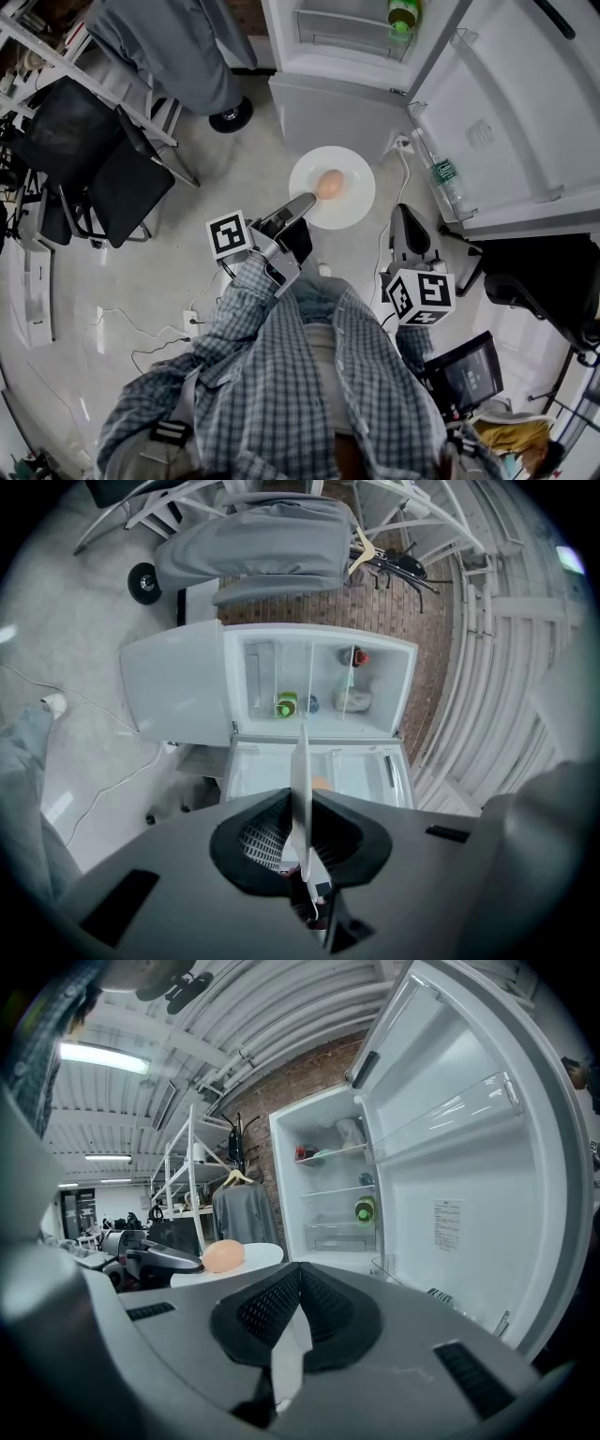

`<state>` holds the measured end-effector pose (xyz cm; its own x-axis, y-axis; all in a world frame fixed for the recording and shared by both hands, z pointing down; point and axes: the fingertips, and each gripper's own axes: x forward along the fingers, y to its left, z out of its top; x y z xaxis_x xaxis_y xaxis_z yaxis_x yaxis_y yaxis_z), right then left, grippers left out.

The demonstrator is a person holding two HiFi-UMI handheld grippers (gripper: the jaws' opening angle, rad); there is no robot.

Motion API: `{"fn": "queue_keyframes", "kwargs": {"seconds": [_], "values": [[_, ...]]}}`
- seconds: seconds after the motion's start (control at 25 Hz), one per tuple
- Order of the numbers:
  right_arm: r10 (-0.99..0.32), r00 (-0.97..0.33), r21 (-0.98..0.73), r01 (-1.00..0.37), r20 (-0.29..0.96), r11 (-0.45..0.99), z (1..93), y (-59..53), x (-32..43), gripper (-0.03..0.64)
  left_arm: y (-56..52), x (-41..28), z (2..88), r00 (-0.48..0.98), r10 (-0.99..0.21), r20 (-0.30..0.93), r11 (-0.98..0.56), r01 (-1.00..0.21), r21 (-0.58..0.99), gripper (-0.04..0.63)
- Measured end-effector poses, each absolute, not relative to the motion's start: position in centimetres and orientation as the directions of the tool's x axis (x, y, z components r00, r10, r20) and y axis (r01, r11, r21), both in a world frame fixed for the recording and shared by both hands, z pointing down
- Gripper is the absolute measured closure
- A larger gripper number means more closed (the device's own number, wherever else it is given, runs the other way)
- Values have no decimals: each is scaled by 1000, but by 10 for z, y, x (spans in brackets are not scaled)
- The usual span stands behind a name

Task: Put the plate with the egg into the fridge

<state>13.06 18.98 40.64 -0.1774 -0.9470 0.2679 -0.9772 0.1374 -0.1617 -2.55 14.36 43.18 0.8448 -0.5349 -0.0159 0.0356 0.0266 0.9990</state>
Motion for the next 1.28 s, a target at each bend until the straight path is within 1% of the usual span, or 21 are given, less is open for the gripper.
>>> {"fn": "queue_keyframes", "kwargs": {"seconds": [0.2,0.36,0.52,0.72,1.28], "values": [[-953,-150,-178,-978,262,105,408,174,139,611,125,-21,435,850,-526,-13,40,40,998,558],[-962,-137,-148,-984,237,104,398,151,144,611,99,-21,437,855,-518,1,37,21,999,558],[-959,-132,-151,-984,249,96,402,125,148,611,70,-16,438,857,-515,-2,37,25,999,558],[-955,-141,-133,-985,260,110,402,88,144,611,31,-14,438,859,-512,0,35,21,999,558],[-961,-131,-90,-990,243,112,386,-4,122,611,-59,-25,433,864,-502,-17,38,42,998,558]]}}
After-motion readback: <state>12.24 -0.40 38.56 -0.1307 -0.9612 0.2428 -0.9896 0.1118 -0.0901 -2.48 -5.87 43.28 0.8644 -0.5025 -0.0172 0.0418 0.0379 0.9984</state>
